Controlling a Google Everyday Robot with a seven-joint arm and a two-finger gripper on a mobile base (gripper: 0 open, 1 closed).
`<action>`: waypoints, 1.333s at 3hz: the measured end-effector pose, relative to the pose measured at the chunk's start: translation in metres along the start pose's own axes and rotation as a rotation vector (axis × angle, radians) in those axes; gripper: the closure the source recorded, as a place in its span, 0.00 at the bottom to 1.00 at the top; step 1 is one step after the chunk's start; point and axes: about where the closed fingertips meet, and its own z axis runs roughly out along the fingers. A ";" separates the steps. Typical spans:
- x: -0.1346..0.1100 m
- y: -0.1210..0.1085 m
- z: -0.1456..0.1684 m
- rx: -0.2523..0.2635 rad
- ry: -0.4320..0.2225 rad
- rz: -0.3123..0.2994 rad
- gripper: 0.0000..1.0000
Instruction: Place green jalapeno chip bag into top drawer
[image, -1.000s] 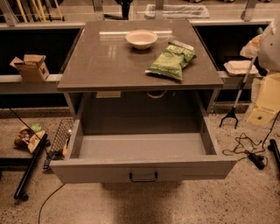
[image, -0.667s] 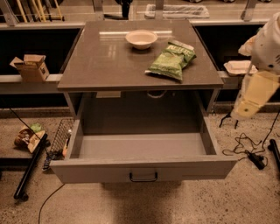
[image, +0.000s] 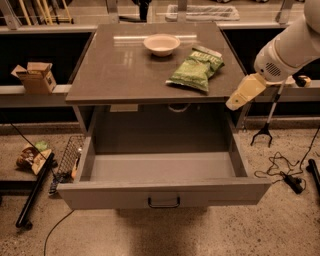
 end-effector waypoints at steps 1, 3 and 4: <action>-0.001 0.000 0.002 -0.003 -0.001 0.002 0.00; -0.053 -0.003 0.056 -0.093 -0.080 0.171 0.00; -0.069 -0.004 0.078 -0.083 -0.077 0.284 0.00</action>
Offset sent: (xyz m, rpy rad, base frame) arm 0.0675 0.0657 -0.0206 0.2285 0.0414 -0.0479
